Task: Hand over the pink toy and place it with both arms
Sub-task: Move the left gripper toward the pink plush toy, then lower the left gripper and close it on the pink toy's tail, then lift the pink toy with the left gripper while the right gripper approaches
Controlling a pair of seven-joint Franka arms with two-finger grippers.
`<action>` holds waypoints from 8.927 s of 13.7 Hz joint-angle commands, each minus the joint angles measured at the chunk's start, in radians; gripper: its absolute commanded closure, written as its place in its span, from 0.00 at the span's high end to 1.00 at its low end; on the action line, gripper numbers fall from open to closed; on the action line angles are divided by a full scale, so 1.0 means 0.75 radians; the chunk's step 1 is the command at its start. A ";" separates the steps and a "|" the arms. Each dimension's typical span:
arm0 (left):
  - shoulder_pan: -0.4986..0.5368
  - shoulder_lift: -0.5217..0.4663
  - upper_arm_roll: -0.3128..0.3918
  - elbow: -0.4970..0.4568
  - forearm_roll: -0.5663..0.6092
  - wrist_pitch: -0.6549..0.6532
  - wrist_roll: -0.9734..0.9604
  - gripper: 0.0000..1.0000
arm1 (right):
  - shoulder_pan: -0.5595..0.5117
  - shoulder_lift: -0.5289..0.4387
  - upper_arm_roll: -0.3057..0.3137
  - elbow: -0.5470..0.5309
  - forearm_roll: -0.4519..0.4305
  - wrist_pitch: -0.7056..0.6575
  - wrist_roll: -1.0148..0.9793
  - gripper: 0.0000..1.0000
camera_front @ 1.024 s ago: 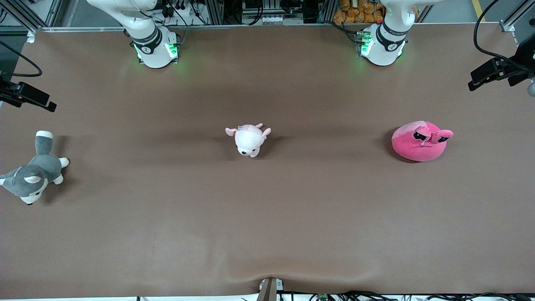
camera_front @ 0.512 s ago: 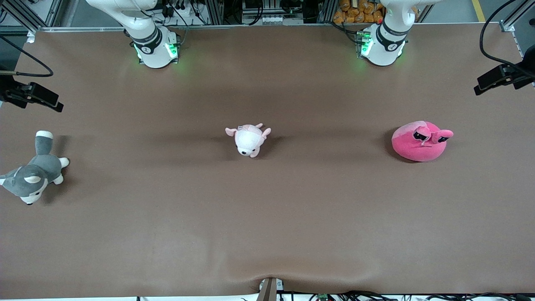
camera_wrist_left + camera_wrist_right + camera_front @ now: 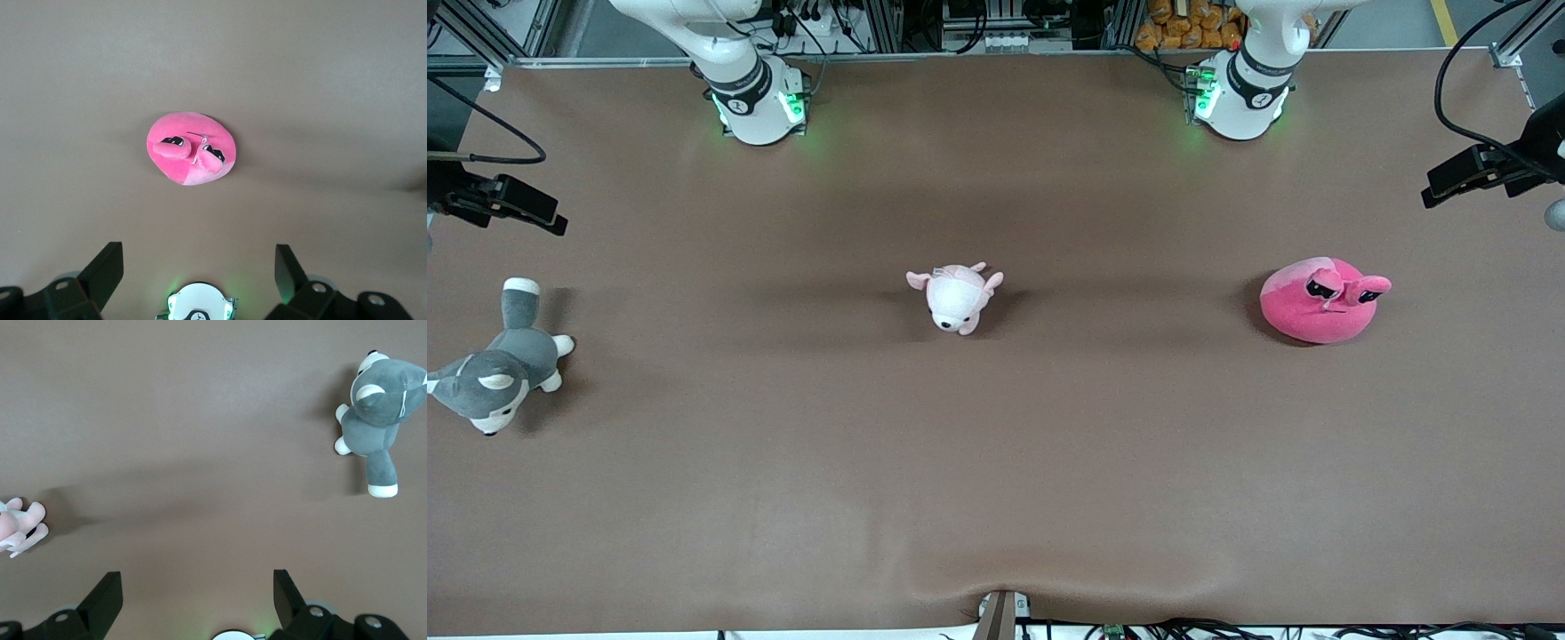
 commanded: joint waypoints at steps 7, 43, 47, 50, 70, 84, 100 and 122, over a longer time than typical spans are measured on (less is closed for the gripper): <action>0.018 0.063 0.015 0.028 0.023 0.034 -0.011 1.00 | 0.001 0.008 0.000 0.007 -0.020 0.031 0.002 1.00; 0.345 -0.072 -0.001 -0.728 -0.175 0.482 -0.903 1.00 | -0.002 0.016 0.002 -0.003 -0.020 -0.008 -0.002 1.00; 0.364 0.005 0.003 -0.724 -0.236 0.504 -0.971 1.00 | 0.003 0.016 0.004 0.001 -0.007 -0.004 -0.002 1.00; 0.427 0.077 0.003 -0.710 -0.282 0.527 -0.971 1.00 | 0.003 0.016 0.004 -0.001 -0.007 -0.004 -0.002 1.00; 0.454 0.317 0.003 -0.645 -0.443 0.613 -0.965 0.87 | 0.031 0.026 0.004 0.001 -0.005 0.013 0.006 1.00; 0.448 0.319 -0.001 -0.561 -0.443 0.486 -0.995 0.00 | 0.029 0.026 0.004 0.001 -0.005 0.029 0.002 1.00; 0.403 0.282 -0.387 -0.044 -0.862 0.046 -1.808 0.00 | 0.025 0.034 0.004 0.001 0.005 0.072 0.008 1.00; -0.471 0.411 -0.461 0.120 -0.897 0.832 -2.985 0.00 | 0.458 0.212 0.006 -0.022 0.823 0.343 1.746 1.00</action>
